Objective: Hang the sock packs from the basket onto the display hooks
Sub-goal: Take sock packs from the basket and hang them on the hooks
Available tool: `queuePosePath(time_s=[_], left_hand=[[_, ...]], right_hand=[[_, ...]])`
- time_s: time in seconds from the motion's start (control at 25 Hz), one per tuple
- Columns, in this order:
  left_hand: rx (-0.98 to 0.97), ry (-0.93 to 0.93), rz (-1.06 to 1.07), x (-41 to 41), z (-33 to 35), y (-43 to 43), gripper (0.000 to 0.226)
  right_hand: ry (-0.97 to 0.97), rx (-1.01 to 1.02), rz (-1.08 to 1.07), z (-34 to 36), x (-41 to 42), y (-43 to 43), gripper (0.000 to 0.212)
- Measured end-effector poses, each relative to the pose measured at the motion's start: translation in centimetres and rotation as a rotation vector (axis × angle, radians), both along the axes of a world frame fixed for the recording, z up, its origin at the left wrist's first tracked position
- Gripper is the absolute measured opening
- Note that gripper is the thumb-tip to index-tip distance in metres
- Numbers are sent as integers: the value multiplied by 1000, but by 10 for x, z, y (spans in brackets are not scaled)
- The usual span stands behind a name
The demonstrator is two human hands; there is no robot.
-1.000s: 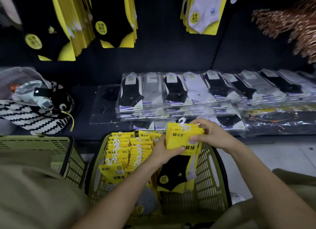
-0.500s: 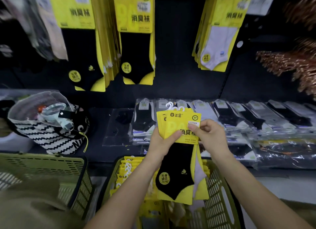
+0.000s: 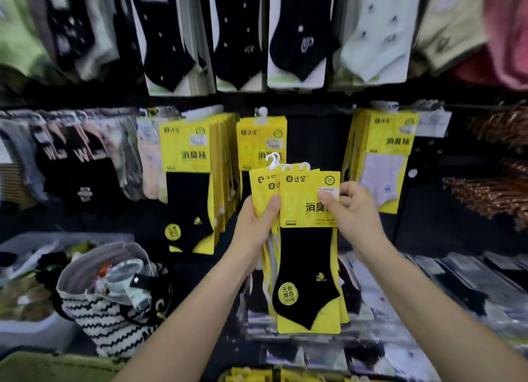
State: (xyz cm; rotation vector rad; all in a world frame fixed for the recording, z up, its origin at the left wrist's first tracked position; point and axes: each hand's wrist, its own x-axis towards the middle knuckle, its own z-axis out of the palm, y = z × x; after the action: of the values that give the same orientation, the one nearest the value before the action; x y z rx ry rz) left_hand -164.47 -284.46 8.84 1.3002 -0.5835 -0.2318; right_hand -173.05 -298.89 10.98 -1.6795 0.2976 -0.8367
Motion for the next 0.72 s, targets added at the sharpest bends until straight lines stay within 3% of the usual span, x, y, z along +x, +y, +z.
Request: queuePosePath(time_s=[0.08, 0.2, 0.44, 0.72], left_hand=[[-29, -81, 147, 9, 20, 3, 22], [-34, -192, 329, 25, 46, 18, 7], [-73, -327, 497, 61, 80, 63, 8], [-93, -281, 512, 86, 93, 102, 5]], right_hand=[[-27, -25, 53, 20, 11, 0, 4], [-64, -12, 38, 47, 27, -3, 6], [-38, -50, -21, 79, 66, 2, 7], [21, -216, -110, 85, 104, 21, 11]])
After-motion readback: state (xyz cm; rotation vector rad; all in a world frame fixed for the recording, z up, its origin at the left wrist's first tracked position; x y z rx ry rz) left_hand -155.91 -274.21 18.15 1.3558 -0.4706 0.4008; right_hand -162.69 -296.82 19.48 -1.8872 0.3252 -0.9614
